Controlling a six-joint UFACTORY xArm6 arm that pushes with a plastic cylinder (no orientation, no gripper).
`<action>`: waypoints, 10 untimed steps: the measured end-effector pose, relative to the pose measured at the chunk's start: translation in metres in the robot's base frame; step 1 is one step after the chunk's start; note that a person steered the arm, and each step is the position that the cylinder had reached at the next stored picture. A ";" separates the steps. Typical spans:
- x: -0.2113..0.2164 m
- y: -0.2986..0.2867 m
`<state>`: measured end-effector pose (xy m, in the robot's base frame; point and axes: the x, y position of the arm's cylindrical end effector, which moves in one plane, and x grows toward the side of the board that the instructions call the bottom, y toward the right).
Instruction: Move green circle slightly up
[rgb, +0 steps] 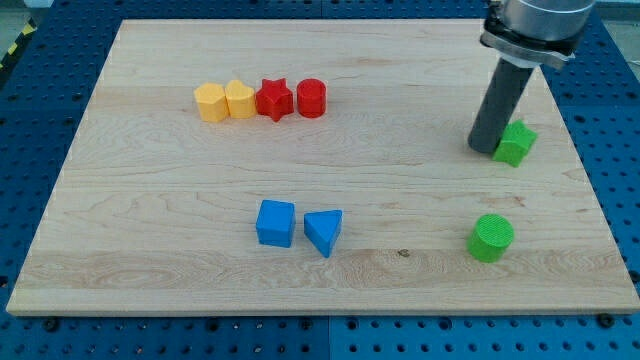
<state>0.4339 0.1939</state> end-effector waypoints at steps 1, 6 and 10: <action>0.001 0.013; 0.097 0.042; 0.145 -0.037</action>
<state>0.5787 0.1567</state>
